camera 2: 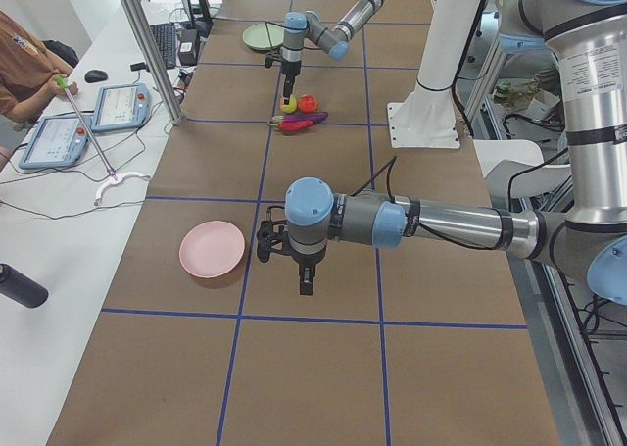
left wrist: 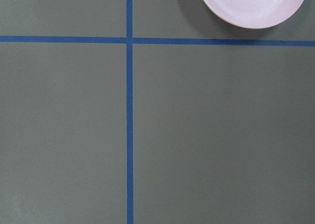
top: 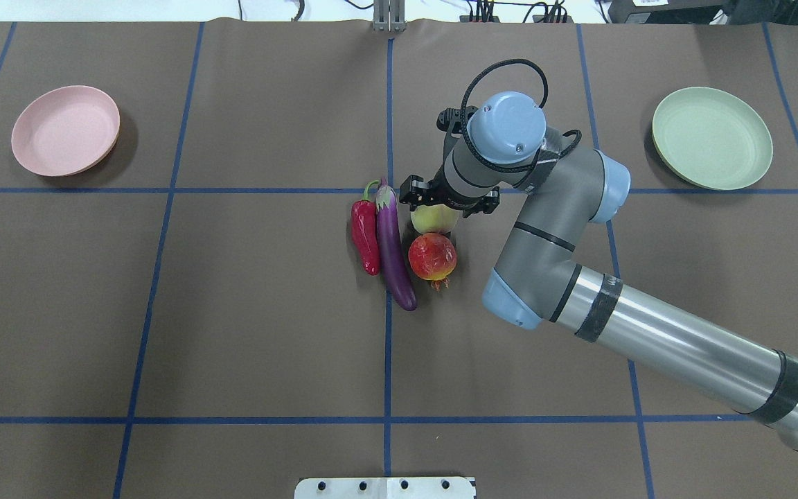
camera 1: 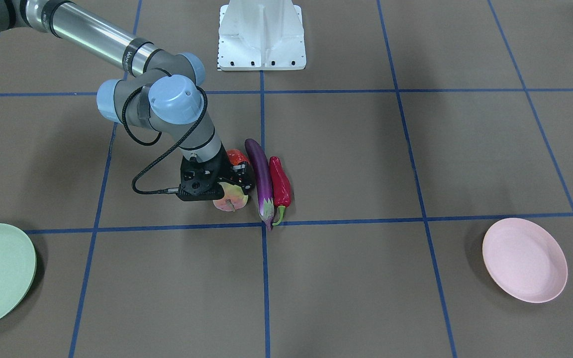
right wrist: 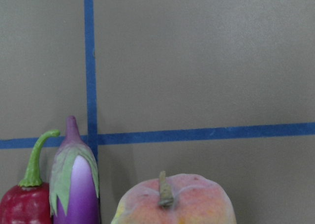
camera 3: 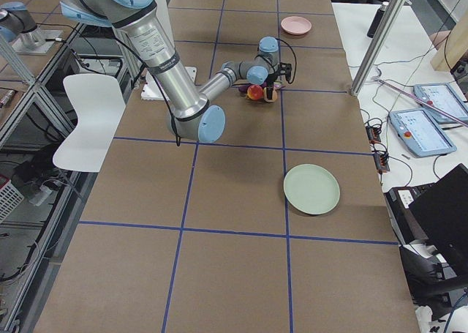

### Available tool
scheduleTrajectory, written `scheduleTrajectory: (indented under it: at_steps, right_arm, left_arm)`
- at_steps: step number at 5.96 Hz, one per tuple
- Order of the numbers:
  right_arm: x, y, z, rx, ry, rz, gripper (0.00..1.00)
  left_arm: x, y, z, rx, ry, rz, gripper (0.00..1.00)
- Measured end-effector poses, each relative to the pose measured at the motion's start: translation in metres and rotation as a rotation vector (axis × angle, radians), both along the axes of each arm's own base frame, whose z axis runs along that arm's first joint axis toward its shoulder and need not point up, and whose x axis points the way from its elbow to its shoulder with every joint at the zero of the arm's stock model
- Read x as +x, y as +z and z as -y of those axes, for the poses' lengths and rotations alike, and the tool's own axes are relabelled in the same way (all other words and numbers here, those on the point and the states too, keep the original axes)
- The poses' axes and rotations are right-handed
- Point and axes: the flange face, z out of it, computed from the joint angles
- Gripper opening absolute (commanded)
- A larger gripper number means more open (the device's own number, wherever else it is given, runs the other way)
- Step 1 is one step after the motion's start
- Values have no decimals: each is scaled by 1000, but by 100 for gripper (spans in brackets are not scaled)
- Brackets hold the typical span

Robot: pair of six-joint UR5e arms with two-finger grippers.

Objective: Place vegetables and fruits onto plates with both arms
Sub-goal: 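Lower the right gripper and close it on the peach, then carry the peach to the green plate while the left gripper nears the chili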

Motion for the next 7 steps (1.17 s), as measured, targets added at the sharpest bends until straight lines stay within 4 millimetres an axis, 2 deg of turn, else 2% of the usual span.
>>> scheduleTrajectory:
  at_steps: [1, 2, 4, 5, 6, 7]
  right_arm:
    - [-1, -1, 1, 0, 0, 0, 36]
    - [-1, -1, 1, -1, 0, 0, 0]
    - [4, -7, 2, -7, 16, 14, 0]
    - [25, -14, 18, -6, 44, 29, 0]
    - [66, -16, 48, -15, 82, 45, 0]
    - [122, -2, 84, -35, 105, 52, 0]
  left_arm:
    - [0, 0, 0, 0, 0, 0, 100]
    - [0, 0, 0, 1, 0, 0, 100]
    - [3, -11, 7, 21, 2, -19, 100]
    - [16, -32, 23, 45, 18, -58, 100]
    - [44, -65, 44, 52, 27, -108, 100]
    - [81, -102, 60, 39, 12, -158, 100]
